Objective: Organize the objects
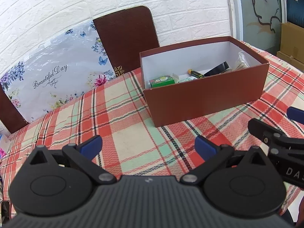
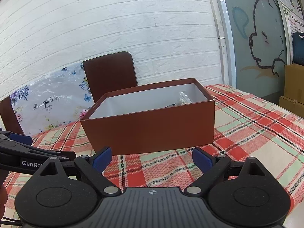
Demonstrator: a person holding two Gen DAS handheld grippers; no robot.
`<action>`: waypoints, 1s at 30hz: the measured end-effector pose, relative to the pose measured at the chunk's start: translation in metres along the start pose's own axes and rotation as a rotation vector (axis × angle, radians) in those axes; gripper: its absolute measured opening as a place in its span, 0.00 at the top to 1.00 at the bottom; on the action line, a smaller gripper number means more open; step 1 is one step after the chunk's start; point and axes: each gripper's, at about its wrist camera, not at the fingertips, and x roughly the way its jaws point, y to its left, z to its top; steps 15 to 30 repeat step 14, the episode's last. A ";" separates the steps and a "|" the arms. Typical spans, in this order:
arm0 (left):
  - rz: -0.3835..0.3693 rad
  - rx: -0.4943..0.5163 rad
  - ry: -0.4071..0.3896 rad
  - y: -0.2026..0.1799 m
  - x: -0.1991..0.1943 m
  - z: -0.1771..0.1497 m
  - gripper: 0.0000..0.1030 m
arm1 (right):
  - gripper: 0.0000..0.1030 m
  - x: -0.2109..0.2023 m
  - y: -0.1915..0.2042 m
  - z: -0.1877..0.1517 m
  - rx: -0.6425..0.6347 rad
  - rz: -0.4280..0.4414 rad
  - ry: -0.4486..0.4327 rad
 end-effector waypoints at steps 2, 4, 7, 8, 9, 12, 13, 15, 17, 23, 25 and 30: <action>-0.002 0.003 0.003 -0.001 0.001 0.000 0.00 | 0.12 0.001 0.000 0.000 0.002 -0.002 0.002; -0.004 0.004 0.006 -0.001 0.002 0.000 0.00 | 0.12 0.001 0.000 -0.001 0.004 -0.002 0.005; -0.006 0.005 0.009 -0.001 0.003 0.000 0.00 | 0.12 0.002 0.001 -0.001 0.003 -0.003 0.007; -0.006 0.006 0.005 -0.002 0.003 -0.001 0.00 | 0.12 0.002 0.001 -0.001 0.003 -0.003 0.007; -0.002 0.008 0.000 -0.002 0.002 -0.001 0.00 | 0.12 0.002 0.002 -0.002 0.003 -0.004 0.006; -0.004 0.006 -0.002 -0.002 0.003 -0.001 0.00 | 0.12 0.003 0.001 -0.002 0.000 -0.004 0.010; -0.007 0.005 -0.001 -0.001 0.003 -0.001 0.00 | 0.12 0.004 0.002 -0.002 0.000 -0.003 0.012; -0.009 0.003 0.002 -0.001 0.004 -0.001 0.00 | 0.12 0.005 0.000 -0.002 0.000 -0.002 0.014; -0.009 0.003 0.002 -0.001 0.004 -0.001 0.00 | 0.12 0.005 0.000 -0.002 0.000 -0.002 0.014; -0.009 0.003 0.002 -0.001 0.004 -0.001 0.00 | 0.12 0.005 0.000 -0.002 0.000 -0.002 0.014; -0.009 0.003 0.002 -0.001 0.004 -0.001 0.00 | 0.12 0.005 0.000 -0.002 0.000 -0.002 0.014; -0.009 0.003 0.002 -0.001 0.004 -0.001 0.00 | 0.12 0.005 0.000 -0.002 0.000 -0.002 0.014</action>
